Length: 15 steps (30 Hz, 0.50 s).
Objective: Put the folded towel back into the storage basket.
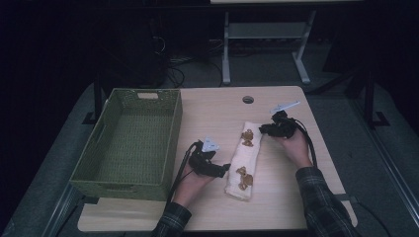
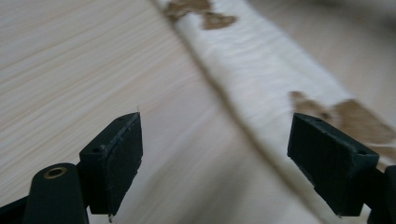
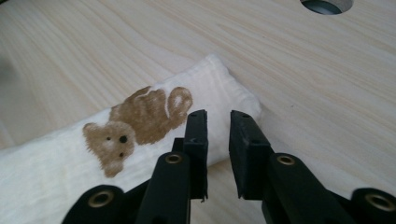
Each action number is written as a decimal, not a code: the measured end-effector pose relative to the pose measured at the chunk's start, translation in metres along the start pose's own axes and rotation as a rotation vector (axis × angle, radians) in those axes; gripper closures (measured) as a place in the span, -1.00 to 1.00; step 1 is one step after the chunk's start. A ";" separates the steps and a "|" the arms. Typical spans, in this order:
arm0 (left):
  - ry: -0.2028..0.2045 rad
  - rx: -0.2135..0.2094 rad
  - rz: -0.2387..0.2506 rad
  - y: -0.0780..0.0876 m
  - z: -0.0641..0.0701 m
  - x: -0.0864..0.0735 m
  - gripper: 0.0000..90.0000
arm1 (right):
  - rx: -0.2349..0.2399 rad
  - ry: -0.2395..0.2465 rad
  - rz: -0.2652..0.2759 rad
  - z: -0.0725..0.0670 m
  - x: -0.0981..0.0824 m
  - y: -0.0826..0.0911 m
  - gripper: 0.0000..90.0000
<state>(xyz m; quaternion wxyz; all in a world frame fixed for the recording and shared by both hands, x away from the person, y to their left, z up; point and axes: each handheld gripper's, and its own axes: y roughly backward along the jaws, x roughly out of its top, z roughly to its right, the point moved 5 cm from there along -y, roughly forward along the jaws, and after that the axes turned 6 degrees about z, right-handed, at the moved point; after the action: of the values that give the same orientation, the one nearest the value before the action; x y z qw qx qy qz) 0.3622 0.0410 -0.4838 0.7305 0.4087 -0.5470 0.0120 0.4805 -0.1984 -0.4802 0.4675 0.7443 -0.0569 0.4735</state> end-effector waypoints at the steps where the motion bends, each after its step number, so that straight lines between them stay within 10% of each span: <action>1: -0.031 -0.020 -0.011 0.000 0.002 0.002 -0.61 | 0.013 0.004 0.001 0.000 0.001 0.003 0.60; 10: -0.223 -0.255 -0.082 -0.005 0.021 0.016 -0.61 | 0.011 0.017 0.006 0.001 0.002 0.011 0.29; 15: -0.265 -0.339 -0.070 -0.009 0.024 0.023 -0.61 | 0.003 0.021 0.003 -0.001 0.003 0.008 0.20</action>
<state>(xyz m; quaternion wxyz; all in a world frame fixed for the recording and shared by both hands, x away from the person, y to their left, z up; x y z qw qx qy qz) 0.3567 0.0101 -0.4690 0.7104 0.2969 -0.6179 -0.1593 0.4770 -0.2010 -0.4725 0.4663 0.7400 -0.0525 0.4820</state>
